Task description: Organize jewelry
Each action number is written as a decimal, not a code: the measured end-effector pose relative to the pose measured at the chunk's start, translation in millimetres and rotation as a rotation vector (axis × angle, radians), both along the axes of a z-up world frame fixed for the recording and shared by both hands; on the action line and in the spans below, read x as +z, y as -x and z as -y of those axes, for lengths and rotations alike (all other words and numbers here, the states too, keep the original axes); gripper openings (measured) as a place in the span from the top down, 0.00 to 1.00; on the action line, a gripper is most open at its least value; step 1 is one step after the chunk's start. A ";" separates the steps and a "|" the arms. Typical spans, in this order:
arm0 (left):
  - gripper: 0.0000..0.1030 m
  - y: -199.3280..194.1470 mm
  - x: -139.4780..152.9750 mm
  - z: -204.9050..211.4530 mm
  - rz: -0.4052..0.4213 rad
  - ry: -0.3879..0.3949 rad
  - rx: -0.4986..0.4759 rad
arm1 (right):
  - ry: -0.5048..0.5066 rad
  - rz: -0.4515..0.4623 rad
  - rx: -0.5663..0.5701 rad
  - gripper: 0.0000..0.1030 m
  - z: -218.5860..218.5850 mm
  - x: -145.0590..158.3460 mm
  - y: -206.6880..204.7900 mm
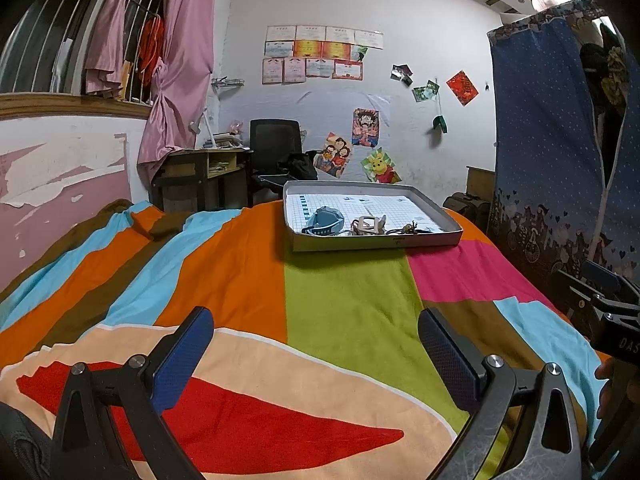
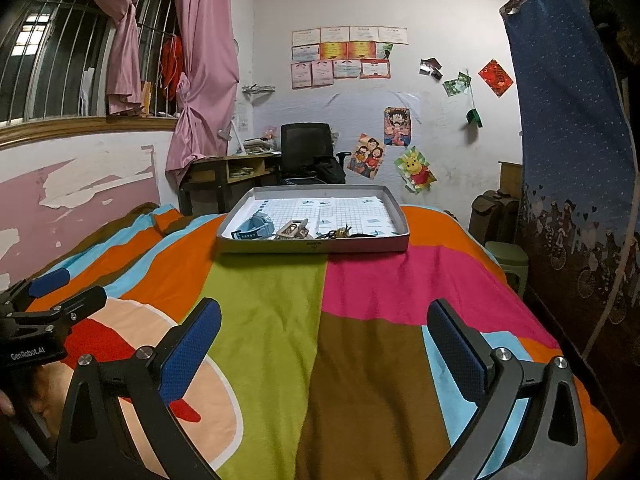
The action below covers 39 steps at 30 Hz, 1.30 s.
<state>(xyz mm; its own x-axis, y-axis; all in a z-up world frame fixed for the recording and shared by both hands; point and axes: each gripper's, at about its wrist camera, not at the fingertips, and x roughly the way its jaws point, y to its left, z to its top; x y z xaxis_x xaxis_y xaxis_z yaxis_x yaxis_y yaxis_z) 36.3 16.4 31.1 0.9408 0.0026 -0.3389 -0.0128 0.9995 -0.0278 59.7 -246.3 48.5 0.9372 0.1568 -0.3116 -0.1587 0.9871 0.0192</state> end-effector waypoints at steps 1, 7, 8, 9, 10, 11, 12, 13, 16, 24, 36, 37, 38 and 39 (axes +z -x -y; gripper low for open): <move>0.00 0.2 -0.1 0.4 0.001 -0.001 0.000 | 0.000 0.000 0.000 0.01 0.2 0.0 -0.1; 0.00 0.0 0.3 1.1 0.000 -0.002 0.000 | 0.000 -0.002 0.002 0.01 -0.1 -0.2 0.0; 0.00 0.0 0.2 1.3 0.000 -0.003 0.000 | 0.001 -0.002 0.001 0.01 0.0 -0.3 -0.2; 0.00 0.1 0.1 1.5 0.000 -0.003 -0.001 | 0.001 -0.003 0.002 0.01 -1.3 -0.5 0.6; 0.00 0.1 0.2 1.4 0.000 -0.002 0.000 | -0.001 -0.003 0.003 0.01 -0.1 -0.3 -0.4; 0.00 0.1 0.2 1.5 0.000 -0.003 0.000 | -0.001 -0.004 0.004 0.01 0.1 0.0 -0.7; 0.00 0.1 0.2 1.5 0.000 -0.003 -0.001 | 0.001 -0.004 0.004 0.01 -1.3 0.0 0.1; 0.00 0.2 0.2 1.7 0.000 -0.003 0.000 | 0.000 -0.003 0.004 0.01 -0.1 -0.1 -0.5; 0.00 0.5 0.6 2.3 0.001 -0.004 -0.001 | -0.001 -0.004 0.004 0.01 -0.9 -0.1 -0.1; 0.00 0.2 0.4 2.3 0.001 -0.004 -0.001 | -0.001 -0.003 0.006 0.01 -2.0 -0.2 0.8; 0.00 0.4 -0.1 3.2 0.002 -0.006 -0.001 | -0.002 -0.004 0.007 0.01 -1.6 -0.5 -0.3; 0.00 0.5 -0.1 3.1 0.002 -0.005 -0.001 | -0.001 -0.004 0.008 0.01 -3.0 -0.7 0.5; 0.00 0.5 -0.1 3.2 0.002 -0.006 -0.001 | -0.002 -0.004 0.008 0.01 -1.4 -0.5 -0.3; 0.00 0.6 0.0 3.4 0.003 -0.006 -0.001 | -0.002 -0.004 0.008 0.01 -1.5 -0.5 -0.3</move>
<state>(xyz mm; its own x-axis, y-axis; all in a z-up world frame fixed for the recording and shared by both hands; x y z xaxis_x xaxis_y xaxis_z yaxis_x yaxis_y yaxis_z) 35.7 13.1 31.1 0.9418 0.0035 -0.3362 -0.0115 0.9997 -0.0216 59.9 -244.7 48.0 0.9347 0.1647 -0.3151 -0.1662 0.9858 0.0221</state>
